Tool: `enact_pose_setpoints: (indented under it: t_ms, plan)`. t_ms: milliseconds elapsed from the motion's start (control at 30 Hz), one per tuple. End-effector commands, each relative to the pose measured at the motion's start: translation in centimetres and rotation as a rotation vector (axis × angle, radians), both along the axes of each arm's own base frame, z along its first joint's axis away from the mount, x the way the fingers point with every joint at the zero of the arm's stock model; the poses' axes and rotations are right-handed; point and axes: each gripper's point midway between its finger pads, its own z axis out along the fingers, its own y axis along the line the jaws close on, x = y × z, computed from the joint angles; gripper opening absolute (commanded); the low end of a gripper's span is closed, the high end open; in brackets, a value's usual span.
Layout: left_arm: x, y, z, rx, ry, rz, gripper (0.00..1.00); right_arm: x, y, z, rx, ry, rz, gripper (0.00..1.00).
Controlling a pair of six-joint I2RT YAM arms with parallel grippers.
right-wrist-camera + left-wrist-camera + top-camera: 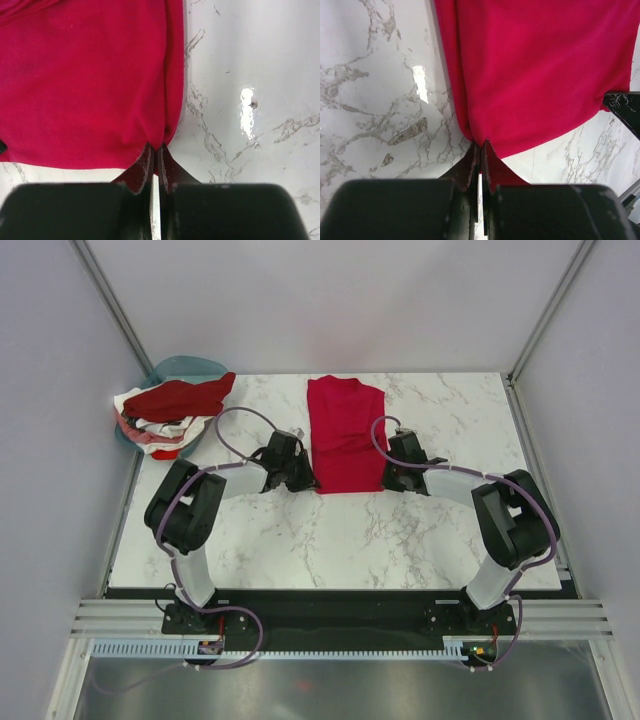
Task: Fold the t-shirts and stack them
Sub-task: Fold the tshirt
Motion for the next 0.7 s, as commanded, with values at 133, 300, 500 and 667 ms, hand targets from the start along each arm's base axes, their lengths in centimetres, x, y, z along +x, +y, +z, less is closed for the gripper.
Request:
enact_pose_setpoints:
  t_ms: [133,300,500,667]
  plan:
    - [-1.2,1.9,0.6,0.058,-0.026,0.028,0.02,0.1,0.7,2.1,0.050,-0.046,0.024,0.00]
    - [-1.9,2.0,2.2,0.025,-0.078,0.026,0.02,-0.3,1.2,4.3,0.106,-0.094,0.035,0.00]
    - [-1.8,1.3,4.2,-0.031,-0.112,0.004,0.02,-0.5,1.1,5.4,0.122,-0.123,0.032,0.00]
    - [-0.9,0.7,8.9,-0.061,-0.159,-0.003,0.02,0.5,1.9,9.0,0.165,-0.195,0.062,0.00]
